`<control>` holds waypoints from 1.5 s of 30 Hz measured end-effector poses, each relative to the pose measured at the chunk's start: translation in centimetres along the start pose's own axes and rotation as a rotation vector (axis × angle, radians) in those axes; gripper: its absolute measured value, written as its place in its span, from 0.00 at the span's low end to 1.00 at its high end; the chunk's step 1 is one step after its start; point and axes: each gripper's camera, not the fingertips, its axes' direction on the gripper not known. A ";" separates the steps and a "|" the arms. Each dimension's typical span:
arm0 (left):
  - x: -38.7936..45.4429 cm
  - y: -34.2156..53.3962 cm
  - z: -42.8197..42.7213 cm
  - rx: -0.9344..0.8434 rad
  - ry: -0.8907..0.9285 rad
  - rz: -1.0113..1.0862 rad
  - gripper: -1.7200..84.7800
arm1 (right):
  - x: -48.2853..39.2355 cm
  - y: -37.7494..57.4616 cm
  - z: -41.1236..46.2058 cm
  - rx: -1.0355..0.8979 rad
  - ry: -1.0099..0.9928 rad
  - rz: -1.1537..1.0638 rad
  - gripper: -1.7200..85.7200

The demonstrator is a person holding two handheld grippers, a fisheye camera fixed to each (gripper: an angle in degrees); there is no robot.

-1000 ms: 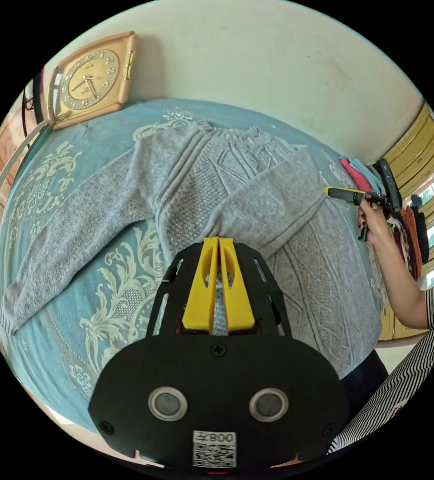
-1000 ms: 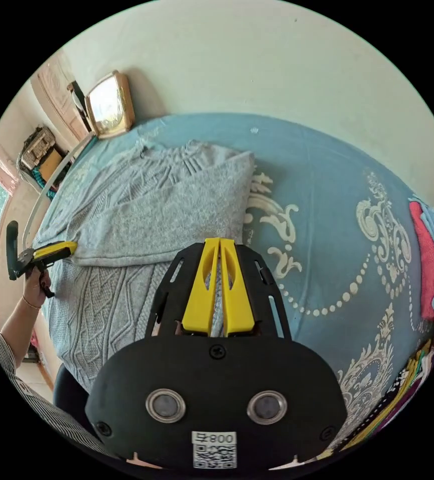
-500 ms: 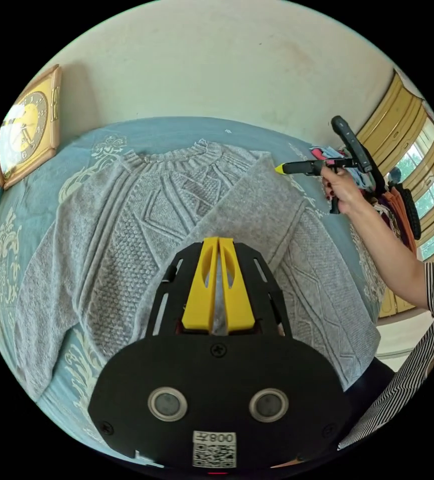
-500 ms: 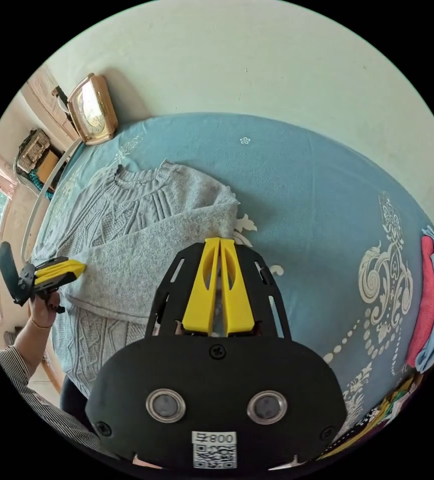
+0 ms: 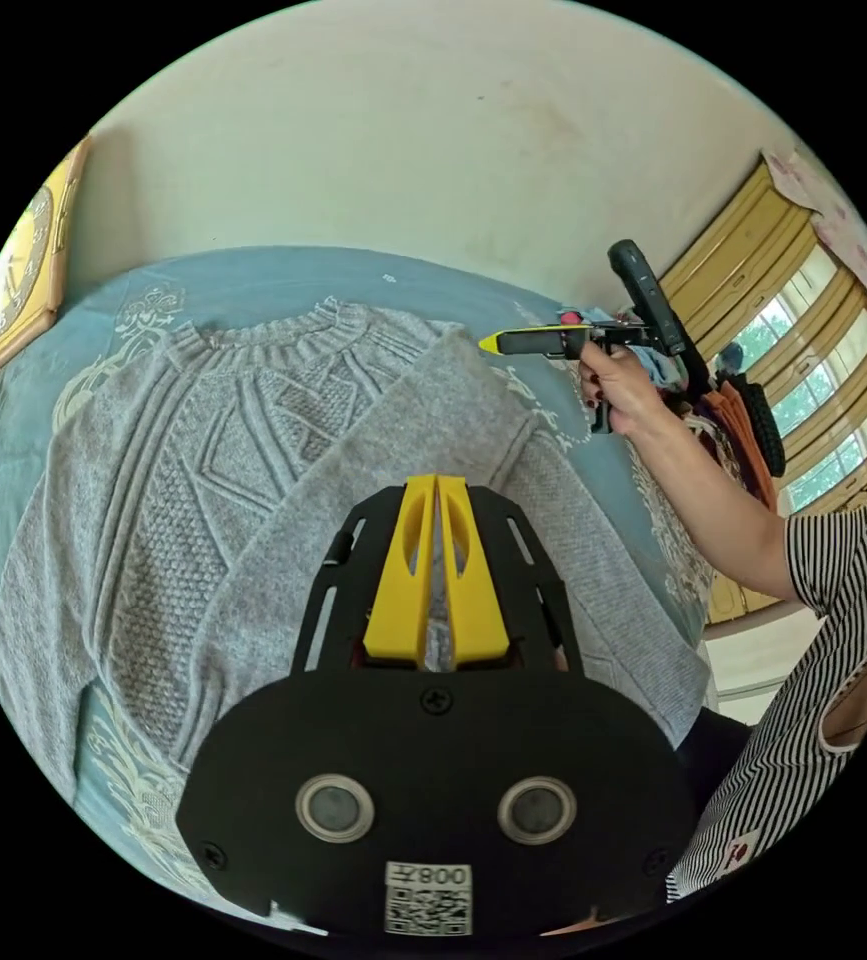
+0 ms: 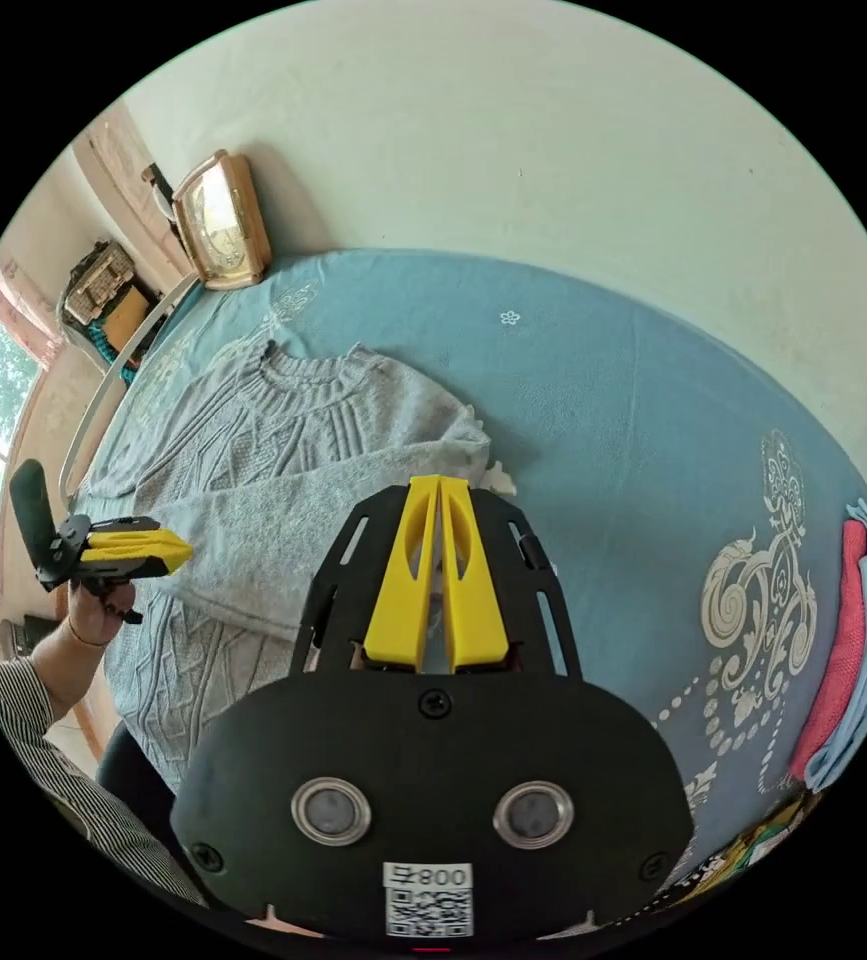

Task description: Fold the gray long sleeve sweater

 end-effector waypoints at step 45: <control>-4.1 48.7 -37.9 -0.176 -0.094 -0.705 0.08 | -9.9 49.3 -13.0 -0.238 -0.242 0.391 0.11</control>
